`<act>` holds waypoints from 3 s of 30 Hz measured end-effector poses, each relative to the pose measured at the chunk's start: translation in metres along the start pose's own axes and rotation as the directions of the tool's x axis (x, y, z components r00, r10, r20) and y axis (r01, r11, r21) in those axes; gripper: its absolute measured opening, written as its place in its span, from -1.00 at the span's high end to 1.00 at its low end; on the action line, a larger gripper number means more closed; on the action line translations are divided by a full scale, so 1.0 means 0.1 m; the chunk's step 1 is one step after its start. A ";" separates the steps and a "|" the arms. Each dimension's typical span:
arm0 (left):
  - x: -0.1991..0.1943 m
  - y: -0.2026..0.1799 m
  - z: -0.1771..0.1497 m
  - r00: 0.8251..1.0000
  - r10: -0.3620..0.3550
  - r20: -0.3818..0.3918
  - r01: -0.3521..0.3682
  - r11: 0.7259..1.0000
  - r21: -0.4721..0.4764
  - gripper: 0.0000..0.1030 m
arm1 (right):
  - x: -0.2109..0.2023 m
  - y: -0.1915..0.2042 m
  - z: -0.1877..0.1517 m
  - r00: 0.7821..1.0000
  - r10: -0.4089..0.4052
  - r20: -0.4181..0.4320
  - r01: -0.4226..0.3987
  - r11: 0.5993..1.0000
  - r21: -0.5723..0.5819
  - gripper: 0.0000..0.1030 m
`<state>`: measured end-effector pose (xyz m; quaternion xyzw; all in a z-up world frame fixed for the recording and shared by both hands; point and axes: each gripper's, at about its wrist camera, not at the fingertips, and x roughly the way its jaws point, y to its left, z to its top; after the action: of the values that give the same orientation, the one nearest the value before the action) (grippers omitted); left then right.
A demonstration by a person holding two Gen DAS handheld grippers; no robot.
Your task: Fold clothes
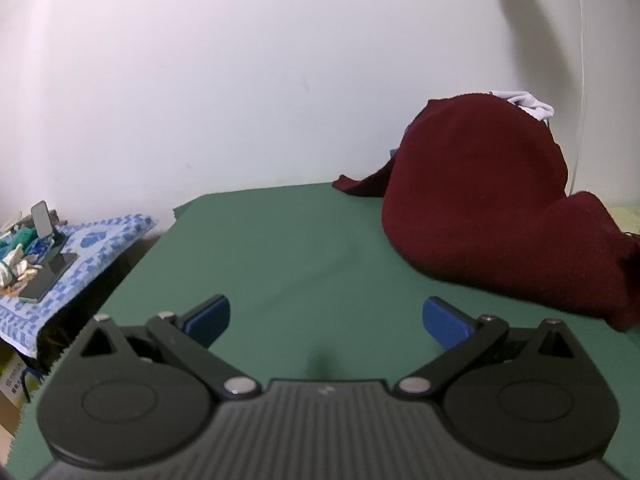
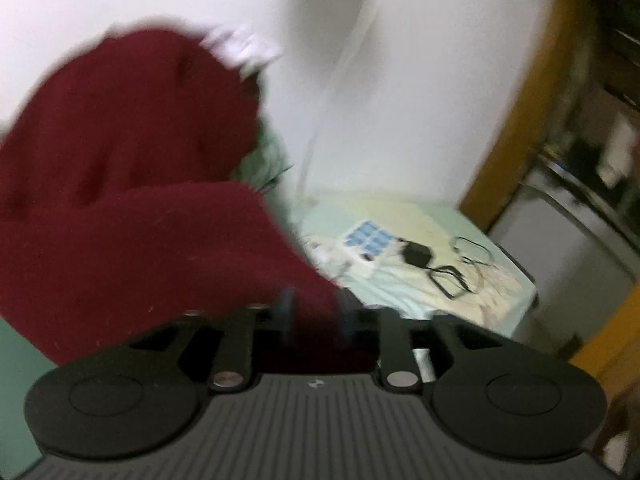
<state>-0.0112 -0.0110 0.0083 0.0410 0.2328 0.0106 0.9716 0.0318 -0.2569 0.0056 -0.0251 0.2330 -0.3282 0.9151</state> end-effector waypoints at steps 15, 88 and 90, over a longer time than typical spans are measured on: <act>-0.24 -0.16 -0.13 0.999 -0.049 0.007 0.049 0.998 0.042 -0.99 | -1.41 0.12 -0.66 0.921 0.387 0.038 -0.387 0.904 0.183 0.13; 0.56 0.25 1.22 0.957 -0.136 -0.257 0.143 0.990 0.009 -0.99 | 0.26 -0.16 1.04 0.780 0.535 -0.325 -0.519 0.843 0.141 -0.04; 0.30 0.50 1.36 0.963 -0.108 -0.249 0.121 0.992 0.040 -0.99 | -0.01 -0.39 1.29 0.795 0.519 -0.313 -0.502 0.854 0.139 -0.18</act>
<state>0.0770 0.0303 0.1205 0.0524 0.3537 -0.0470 0.9327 0.0654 -0.3009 0.1282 0.1180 0.3772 -0.0744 0.9156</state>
